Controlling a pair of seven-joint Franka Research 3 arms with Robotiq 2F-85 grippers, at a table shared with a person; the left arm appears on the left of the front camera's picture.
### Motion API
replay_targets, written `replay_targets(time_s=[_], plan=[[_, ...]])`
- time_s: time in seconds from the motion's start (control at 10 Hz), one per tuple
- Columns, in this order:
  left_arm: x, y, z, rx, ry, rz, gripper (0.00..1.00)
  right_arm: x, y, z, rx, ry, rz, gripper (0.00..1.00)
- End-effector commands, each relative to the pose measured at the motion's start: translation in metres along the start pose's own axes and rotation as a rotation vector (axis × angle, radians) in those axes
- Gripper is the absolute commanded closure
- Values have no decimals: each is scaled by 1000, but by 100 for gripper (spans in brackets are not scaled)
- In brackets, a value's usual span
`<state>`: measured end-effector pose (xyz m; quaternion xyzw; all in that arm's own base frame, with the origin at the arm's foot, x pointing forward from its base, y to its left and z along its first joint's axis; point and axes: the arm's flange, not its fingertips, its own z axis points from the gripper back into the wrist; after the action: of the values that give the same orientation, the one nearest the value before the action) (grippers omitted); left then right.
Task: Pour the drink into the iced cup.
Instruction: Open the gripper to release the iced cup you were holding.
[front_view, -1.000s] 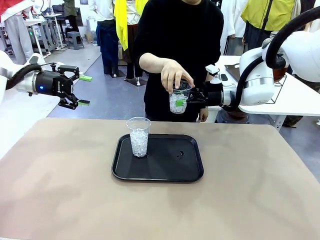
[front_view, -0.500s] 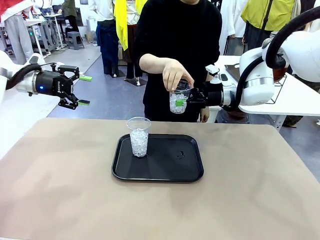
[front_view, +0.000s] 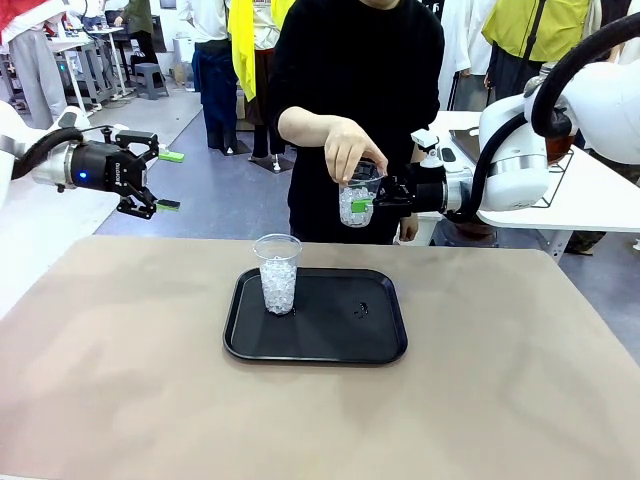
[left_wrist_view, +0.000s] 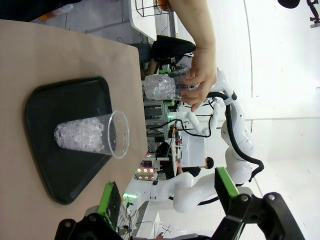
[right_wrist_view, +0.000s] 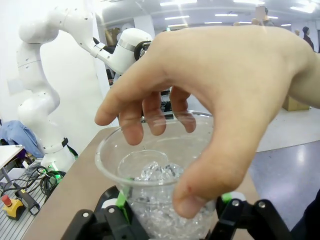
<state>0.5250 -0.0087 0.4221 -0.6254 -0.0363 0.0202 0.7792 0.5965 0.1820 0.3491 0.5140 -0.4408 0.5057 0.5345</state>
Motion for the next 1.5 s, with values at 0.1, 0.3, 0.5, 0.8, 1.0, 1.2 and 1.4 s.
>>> replay_targets(time_s=[0.1,0.3,0.5,0.8,1.0,1.2,1.4], plan=[[0,-2,1,-6,-5,-8,0,2,3,-1,1,-2,10,22],[0,-2,1,-6,-5,-8,0,2,3,-1,1,-2,10,22],[0,-2,1,-6,-5,-8,0,2,3,-1,1,-2,10,22],[0,-2,1,-6,-5,-8,0,2,3,-1,1,-2,10,22],[0,-2,1,-6,-5,-8,0,-1,2,9,-9,-16,-10,4],[0,-2,1,-6,-5,-8,0,-3,5,31,-47,-25,-4,0],[0,-2,1,-6,-5,-8,0,-6,7,53,-91,-35,-13,0]])
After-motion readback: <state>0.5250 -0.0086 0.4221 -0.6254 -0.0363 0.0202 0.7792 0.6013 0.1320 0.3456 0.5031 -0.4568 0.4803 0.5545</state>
